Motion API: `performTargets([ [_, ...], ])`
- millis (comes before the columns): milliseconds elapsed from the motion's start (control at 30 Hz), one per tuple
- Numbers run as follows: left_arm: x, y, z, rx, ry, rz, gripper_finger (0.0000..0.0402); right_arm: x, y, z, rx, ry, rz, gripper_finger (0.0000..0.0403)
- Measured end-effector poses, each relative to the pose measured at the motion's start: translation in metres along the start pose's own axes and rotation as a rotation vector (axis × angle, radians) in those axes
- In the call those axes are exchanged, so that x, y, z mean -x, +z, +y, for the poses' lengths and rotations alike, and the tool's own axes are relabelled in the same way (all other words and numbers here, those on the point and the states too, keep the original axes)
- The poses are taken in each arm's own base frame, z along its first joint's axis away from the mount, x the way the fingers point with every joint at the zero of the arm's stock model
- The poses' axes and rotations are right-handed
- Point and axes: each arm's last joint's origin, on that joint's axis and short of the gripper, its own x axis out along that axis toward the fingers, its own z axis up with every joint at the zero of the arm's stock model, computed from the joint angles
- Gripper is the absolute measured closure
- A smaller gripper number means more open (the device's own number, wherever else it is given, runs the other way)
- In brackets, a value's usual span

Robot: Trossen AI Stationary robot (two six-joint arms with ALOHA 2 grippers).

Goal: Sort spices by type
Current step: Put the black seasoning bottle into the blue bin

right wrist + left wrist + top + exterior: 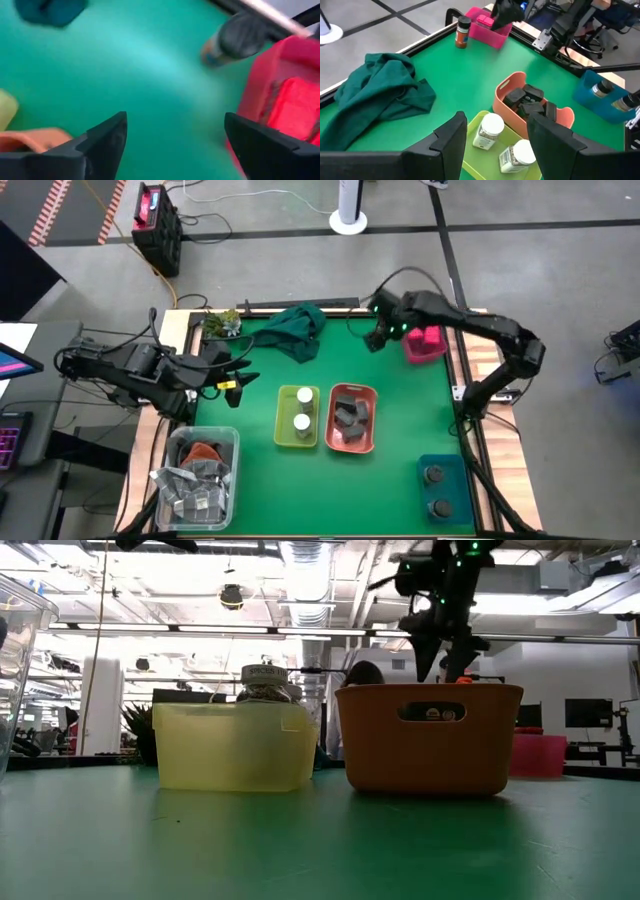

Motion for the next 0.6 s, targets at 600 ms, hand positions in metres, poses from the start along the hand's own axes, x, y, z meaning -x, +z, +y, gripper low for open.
performTargets([
  [600,-0.008,0.008,0.011,0.048,0.084,-0.035,0.0205,-0.041,0.052,-0.063,-0.021,-0.030,-0.105,0.0004],
])
